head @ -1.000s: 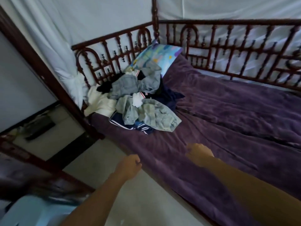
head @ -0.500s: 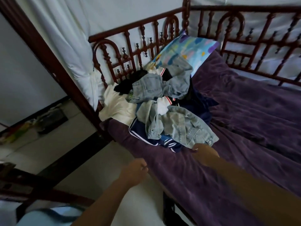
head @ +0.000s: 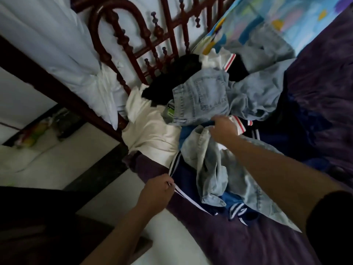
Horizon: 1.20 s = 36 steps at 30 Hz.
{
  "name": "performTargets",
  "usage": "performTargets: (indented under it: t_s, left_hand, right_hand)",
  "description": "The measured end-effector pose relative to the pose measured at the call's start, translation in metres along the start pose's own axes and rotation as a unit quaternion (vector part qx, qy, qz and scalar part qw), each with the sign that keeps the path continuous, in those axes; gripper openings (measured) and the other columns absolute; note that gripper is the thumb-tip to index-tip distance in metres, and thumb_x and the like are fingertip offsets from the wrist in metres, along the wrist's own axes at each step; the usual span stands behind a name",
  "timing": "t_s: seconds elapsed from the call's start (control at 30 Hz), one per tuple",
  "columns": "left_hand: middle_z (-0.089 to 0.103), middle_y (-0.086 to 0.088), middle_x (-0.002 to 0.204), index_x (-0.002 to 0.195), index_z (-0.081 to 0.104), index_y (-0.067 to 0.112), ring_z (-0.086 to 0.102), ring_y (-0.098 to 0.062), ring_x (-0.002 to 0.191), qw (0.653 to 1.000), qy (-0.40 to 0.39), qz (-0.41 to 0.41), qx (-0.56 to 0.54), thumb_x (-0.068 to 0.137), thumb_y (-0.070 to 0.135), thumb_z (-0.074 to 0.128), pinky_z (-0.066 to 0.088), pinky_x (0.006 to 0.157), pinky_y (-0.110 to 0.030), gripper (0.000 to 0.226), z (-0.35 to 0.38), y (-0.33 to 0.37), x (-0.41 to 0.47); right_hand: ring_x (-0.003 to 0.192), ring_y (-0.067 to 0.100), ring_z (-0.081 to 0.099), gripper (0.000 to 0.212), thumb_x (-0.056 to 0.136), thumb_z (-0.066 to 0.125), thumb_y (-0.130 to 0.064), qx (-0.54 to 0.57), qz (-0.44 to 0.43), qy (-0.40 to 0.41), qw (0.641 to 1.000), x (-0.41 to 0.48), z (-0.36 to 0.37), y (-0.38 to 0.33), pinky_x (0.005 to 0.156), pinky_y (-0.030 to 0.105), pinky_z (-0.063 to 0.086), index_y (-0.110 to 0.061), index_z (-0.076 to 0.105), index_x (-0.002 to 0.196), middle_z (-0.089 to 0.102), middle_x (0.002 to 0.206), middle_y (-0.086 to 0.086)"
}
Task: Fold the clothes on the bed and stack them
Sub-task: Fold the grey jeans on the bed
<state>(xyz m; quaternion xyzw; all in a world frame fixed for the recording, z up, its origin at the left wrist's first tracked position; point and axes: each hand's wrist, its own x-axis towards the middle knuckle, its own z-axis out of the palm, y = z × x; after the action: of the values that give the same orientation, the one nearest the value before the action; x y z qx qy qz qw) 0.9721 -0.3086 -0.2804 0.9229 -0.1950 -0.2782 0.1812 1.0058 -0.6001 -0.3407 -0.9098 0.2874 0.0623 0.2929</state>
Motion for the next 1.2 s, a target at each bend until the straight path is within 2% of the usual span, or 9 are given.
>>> performTargets:
  t_s: [0.1, 0.23, 0.37, 0.47, 0.67, 0.83, 0.93, 1.1, 1.2]
  left_hand:
    - [0.058, 0.012, 0.094, 0.107, 0.063, 0.015, 0.055, -0.007, 0.087, 0.999, -0.002, -0.029, 0.016, 0.095, 0.023, 0.054, 0.030, 0.071, -0.012, 0.017, -0.006, -0.027, 0.010]
    - [0.061, 0.005, 0.095, 0.108, 0.063, 0.015, 0.060, -0.014, 0.092, 0.997, -0.009, -0.072, 0.010, 0.095, 0.025, 0.053, 0.040, 0.078, -0.018, 0.019, -0.014, -0.056, 0.013]
    - [0.059, 0.006, 0.096, 0.107, 0.062, 0.019, 0.058, -0.011, 0.090, 0.996, -0.032, -0.088, -0.006, 0.093, 0.032, 0.054, 0.046, 0.087, -0.026, 0.021, -0.027, -0.061, 0.021]
    - [0.056, 0.011, 0.091, 0.102, 0.062, 0.019, 0.053, -0.006, 0.087, 0.998, -0.049, -0.048, 0.018, 0.095, 0.025, 0.053, 0.037, 0.076, -0.010, 0.013, -0.044, -0.047, 0.046]
    - [0.058, -0.004, 0.097, 0.116, 0.057, 0.013, 0.057, -0.021, 0.090, 0.999, 0.033, 0.016, -0.019, 0.086, 0.018, 0.065, 0.042, 0.079, -0.028, 0.031, -0.065, -0.004, 0.115]
    - [0.051, -0.012, 0.124, 0.133, 0.046, 0.011, 0.053, -0.028, 0.111, 1.000, -0.009, 0.030, -0.003, 0.090, 0.025, 0.061, 0.045, 0.090, -0.035, 0.048, -0.043, 0.023, 0.163]
    - [0.056, -0.011, 0.121, 0.127, 0.052, 0.014, 0.058, -0.025, 0.101, 0.994, -0.095, 0.046, 0.036, 0.087, 0.028, 0.062, 0.049, 0.080, -0.033, 0.044, -0.010, 0.009, 0.177]
    - [0.053, 0.001, 0.128, 0.145, 0.032, 0.023, 0.056, -0.022, 0.113, 0.979, -0.195, 0.057, -0.028, 0.076, 0.031, 0.076, 0.048, 0.090, -0.032, 0.081, 0.033, -0.026, 0.171]
    - [0.052, 0.008, 0.123, 0.143, 0.032, 0.023, 0.054, -0.016, 0.111, 0.975, -0.164, 0.044, -0.145, 0.074, 0.023, 0.080, 0.045, 0.092, -0.030, 0.084, 0.047, -0.040, 0.170]
  right_hand:
    - [0.133, 0.037, 0.033, 0.065, 0.088, 0.056, -0.020, 0.033, -0.048, 0.061, 0.996, 0.066, -0.001, -0.040, 0.101, 0.047, 0.038, -0.016, 0.028, 0.146, 0.031, 0.146, 0.015]
    - [0.142, 0.042, 0.017, 0.090, 0.089, 0.064, -0.031, 0.082, 0.087, 0.008, 0.993, 0.126, 0.010, -0.047, 0.110, 0.052, 0.027, -0.013, 0.001, 0.152, 0.012, 0.156, 0.022]
    - [0.124, 0.043, 0.045, 0.047, 0.095, 0.053, -0.021, 0.084, 0.102, -0.014, 0.991, 0.118, 0.026, -0.029, 0.100, 0.048, 0.041, 0.002, 0.040, 0.133, 0.045, 0.136, 0.027]
    - [0.096, 0.034, 0.061, 0.029, 0.085, 0.060, -0.030, 0.183, 0.100, 0.010, 0.978, 0.090, 0.022, -0.026, 0.069, 0.035, 0.043, -0.006, 0.059, 0.101, 0.061, 0.100, 0.017]
    - [0.074, 0.028, 0.059, 0.013, 0.084, 0.064, -0.017, 0.280, 0.094, 0.052, 0.954, -0.042, 0.018, -0.010, 0.067, 0.039, 0.049, -0.007, 0.058, 0.089, 0.061, 0.080, 0.011]
    - [0.078, 0.032, 0.063, 0.029, 0.083, 0.067, -0.033, 0.174, 0.238, -0.067, 0.953, -0.157, 0.056, 0.057, 0.060, 0.032, 0.039, -0.011, 0.053, 0.095, 0.059, 0.073, 0.005]
    - [0.099, 0.030, 0.064, 0.041, 0.081, 0.061, -0.034, 0.110, 0.302, -0.133, 0.938, -0.203, 0.062, 0.085, 0.071, 0.031, 0.044, -0.014, 0.050, 0.116, 0.067, 0.100, 0.008]
    - [0.104, 0.033, 0.059, 0.061, 0.085, 0.059, -0.013, 0.069, 0.296, 0.134, 0.943, -0.202, 0.048, 0.071, 0.076, 0.043, 0.052, -0.021, 0.036, 0.141, 0.048, 0.137, 0.009]
    - [0.133, 0.037, 0.038, 0.079, 0.081, 0.061, -0.020, -0.014, 0.234, 0.103, 0.967, -0.182, 0.056, 0.036, 0.087, 0.048, 0.051, -0.031, 0.023, 0.149, 0.018, 0.157, 0.009]
